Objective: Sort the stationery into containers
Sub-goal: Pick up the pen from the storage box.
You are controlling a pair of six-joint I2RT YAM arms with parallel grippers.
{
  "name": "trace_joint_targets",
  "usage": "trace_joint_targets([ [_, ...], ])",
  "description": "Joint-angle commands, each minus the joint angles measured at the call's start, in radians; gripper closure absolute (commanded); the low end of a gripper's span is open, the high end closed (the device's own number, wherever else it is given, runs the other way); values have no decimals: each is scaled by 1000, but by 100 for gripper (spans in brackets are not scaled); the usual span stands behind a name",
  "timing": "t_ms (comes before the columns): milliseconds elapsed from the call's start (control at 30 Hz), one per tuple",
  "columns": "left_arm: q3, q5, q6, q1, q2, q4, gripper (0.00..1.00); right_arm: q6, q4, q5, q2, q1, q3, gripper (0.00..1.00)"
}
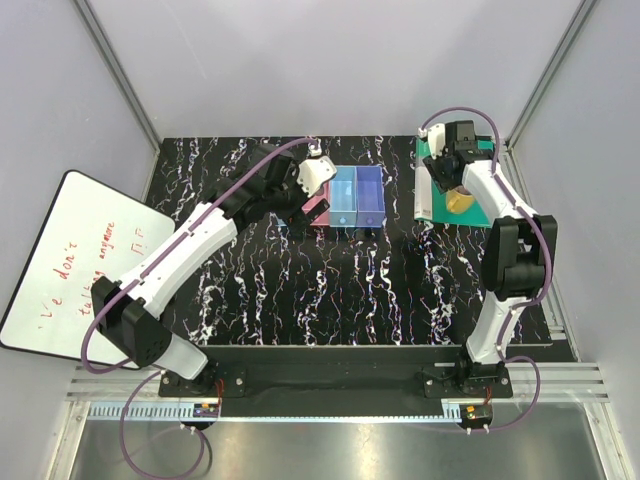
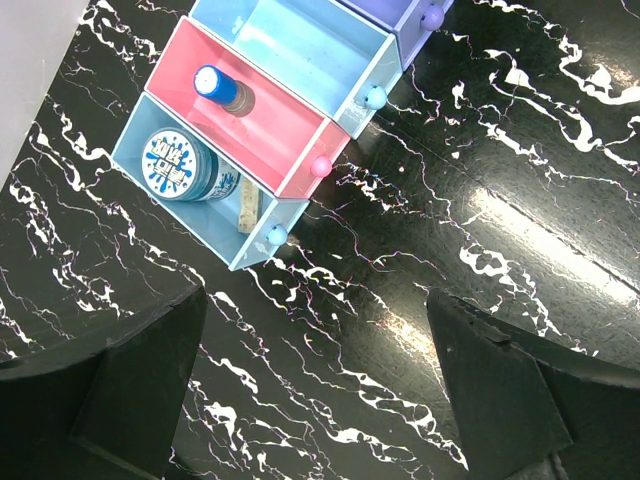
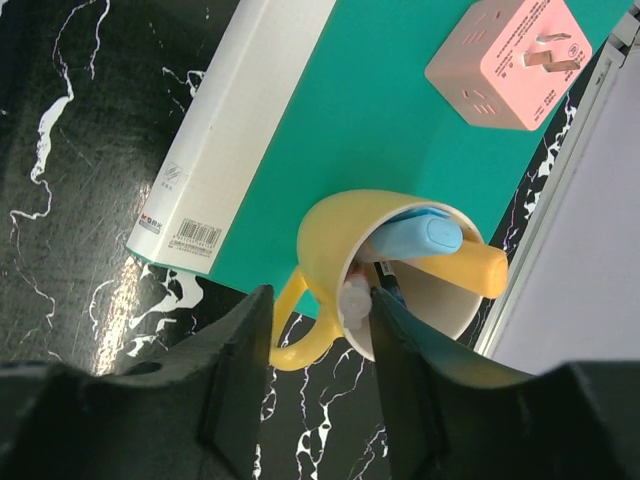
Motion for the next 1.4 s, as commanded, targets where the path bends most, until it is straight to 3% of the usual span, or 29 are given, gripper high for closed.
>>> trace_joint_targets([
  [0,54,3,-8,-5,3,21,1,18,26,6,14,-11,56,51],
  [333,59,20,-12,-10,20,21,1,18,60,58,33,-18,64,59],
  [500,65,18,-1,-11,25,22,1,16,66,67,36,-18,64,76],
  [533,65,18,-1,-10,25,21,1,18,67,70,37,-20,65,85],
  [667,60,23,3,-11,26,21,1,21,69,76,23,-20,75,100],
  [1067,60,47,-11,-27,49,22,1,116,29,-14,-171,-18,162,100],
  [1367,14,-43,-43,-27,19,73,1,188,0,-155,-263,-3,205,100],
])
